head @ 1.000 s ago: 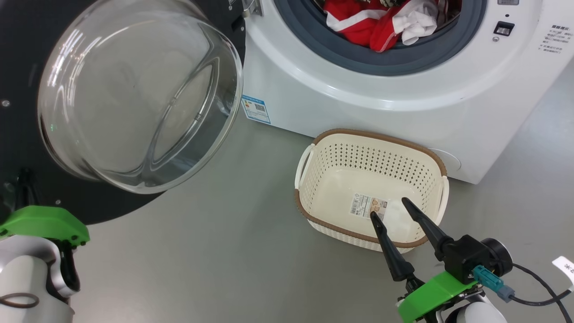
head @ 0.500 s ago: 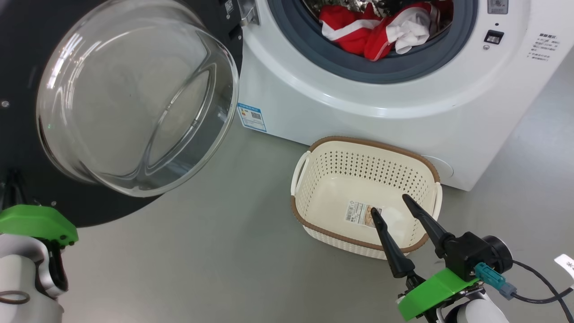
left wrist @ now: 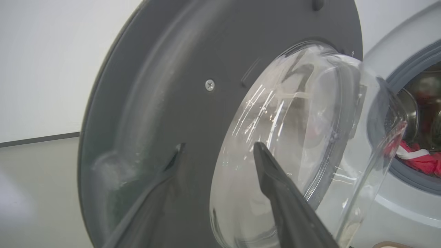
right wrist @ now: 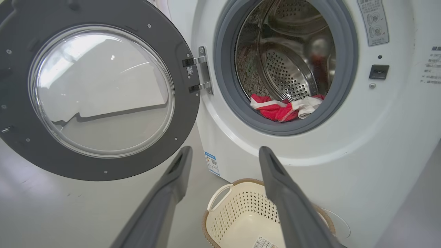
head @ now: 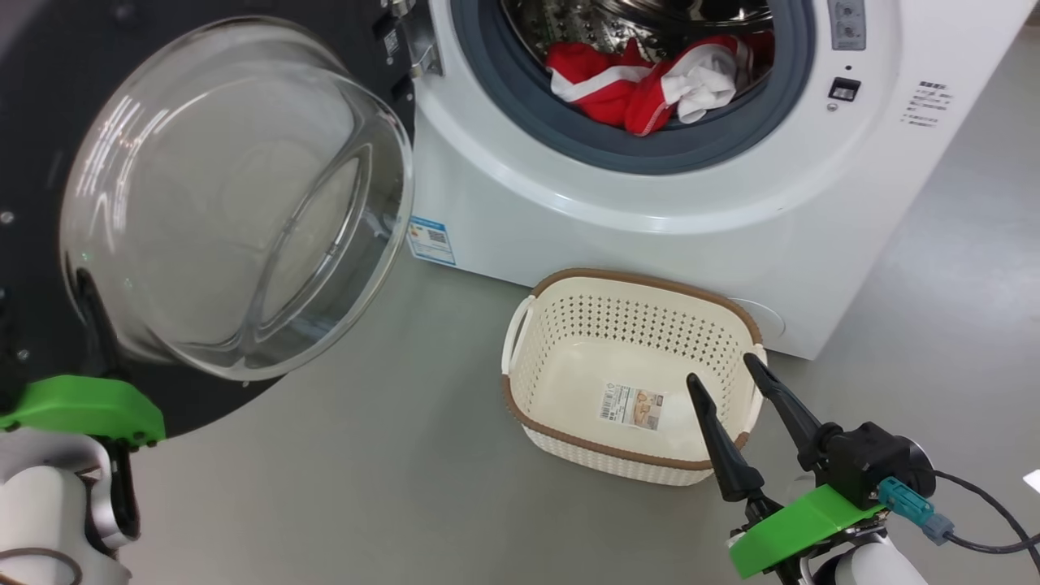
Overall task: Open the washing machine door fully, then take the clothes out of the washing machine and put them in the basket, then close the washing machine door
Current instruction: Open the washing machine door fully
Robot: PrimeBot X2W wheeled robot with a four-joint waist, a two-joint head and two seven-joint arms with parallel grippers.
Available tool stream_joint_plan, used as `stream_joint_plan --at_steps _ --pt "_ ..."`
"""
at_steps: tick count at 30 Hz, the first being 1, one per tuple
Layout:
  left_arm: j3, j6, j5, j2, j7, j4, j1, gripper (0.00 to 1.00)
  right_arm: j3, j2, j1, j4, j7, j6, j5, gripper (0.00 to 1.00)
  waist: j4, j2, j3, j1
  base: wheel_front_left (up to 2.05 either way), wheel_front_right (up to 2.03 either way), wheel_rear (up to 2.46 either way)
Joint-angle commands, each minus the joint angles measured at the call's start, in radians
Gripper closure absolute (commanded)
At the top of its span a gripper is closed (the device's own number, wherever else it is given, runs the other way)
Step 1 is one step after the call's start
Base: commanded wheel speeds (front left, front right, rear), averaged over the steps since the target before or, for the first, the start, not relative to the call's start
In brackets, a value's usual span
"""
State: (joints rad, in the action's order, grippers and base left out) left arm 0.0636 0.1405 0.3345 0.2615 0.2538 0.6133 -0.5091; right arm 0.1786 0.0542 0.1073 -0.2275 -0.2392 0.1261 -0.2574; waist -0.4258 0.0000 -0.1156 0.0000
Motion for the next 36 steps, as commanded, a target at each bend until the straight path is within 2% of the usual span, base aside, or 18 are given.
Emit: stream_joint_plan --at_steps 1,4,10,15,24,31,36 --pt "0.02 0.003 -0.013 0.04 0.004 -0.058 0.004 0.0 0.017 -0.004 0.024 0.016 -0.016 0.005 -0.017 0.0 0.021 0.0 0.01 0.0 0.0 0.0 0.0" --pt "0.013 0.009 -0.02 0.039 0.005 -0.148 0.025 0.0 0.005 -0.004 0.031 0.012 -0.019 0.005 -0.024 0.0 0.048 0.0 0.012 0.0 0.0 0.0 0.0" --pt "-0.026 0.008 -0.011 -0.001 -0.041 -0.372 0.086 0.0 -0.034 -0.004 0.04 0.023 -0.022 0.005 -0.024 0.0 0.113 0.0 0.013 0.0 0.0 0.0 0.0" --pt "-0.059 -0.037 0.031 -0.027 -0.074 -0.494 0.141 0.0 -0.074 -0.004 0.037 0.044 -0.022 0.005 -0.017 0.0 0.179 0.0 0.012 0.0 0.0 0.0 0.0" --pt "-0.097 -0.105 0.085 -0.057 -0.057 -0.519 0.214 0.0 -0.149 -0.004 0.03 0.063 -0.022 0.005 -0.006 0.0 0.299 0.0 0.027 0.0 0.0 0.0 0.0" --pt "-0.078 -0.133 0.132 -0.068 -0.032 -0.501 0.273 0.0 -0.168 -0.004 0.016 0.065 -0.022 0.005 -0.005 0.0 0.377 0.0 0.065 0.0 0.0 0.0 0.0" --pt "-0.089 -0.165 0.123 -0.041 -0.023 -0.503 0.335 0.0 -0.18 -0.004 -0.001 0.079 -0.022 0.005 0.016 0.0 0.428 0.0 0.084 0.0 0.0 0.0 0.0"
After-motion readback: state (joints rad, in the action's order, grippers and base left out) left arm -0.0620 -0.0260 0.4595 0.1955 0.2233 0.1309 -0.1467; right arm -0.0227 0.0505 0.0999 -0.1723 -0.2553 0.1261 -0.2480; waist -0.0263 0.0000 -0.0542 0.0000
